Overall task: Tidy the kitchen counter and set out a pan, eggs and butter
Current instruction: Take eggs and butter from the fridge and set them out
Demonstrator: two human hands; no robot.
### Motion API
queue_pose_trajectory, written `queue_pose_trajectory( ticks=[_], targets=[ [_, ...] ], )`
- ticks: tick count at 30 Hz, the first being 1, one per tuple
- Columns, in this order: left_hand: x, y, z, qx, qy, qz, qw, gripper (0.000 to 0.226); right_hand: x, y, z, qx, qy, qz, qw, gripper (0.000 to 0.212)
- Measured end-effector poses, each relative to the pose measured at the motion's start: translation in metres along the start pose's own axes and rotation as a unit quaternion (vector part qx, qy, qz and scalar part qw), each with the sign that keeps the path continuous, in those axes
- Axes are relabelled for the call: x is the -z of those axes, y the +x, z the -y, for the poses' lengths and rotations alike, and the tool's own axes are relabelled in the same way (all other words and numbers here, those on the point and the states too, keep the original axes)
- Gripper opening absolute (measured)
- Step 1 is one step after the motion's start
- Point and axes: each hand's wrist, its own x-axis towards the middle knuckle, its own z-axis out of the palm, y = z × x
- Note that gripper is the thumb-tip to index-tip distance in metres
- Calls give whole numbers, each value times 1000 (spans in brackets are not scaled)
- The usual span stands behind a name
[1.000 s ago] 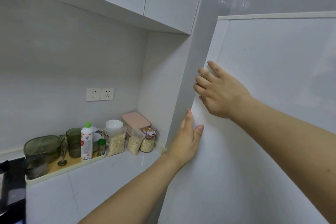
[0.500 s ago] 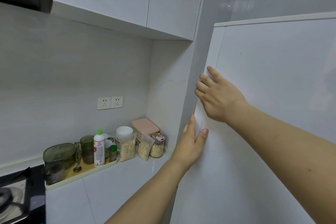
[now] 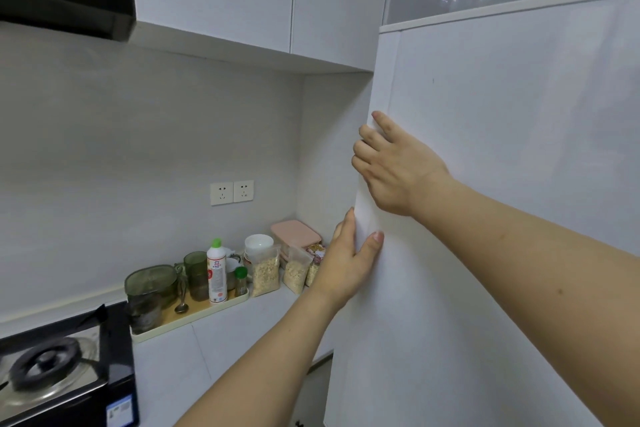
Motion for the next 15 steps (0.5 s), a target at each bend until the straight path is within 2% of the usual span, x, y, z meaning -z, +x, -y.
queue_pose_trajectory(
  ticks=[4,9,15],
  targets=[
    [18,-21,-3,-11,4,-16,1000,61,19,-3,7,-7,7,-54,998,50],
    [44,-63,-16,-36,32,-44,998,51,46,-7,16,2,27,-150,988,36],
    [75,-121,-32,-27,82,-76,993,62,100,-25,31,-11,51,-227,973,33]
  ],
)
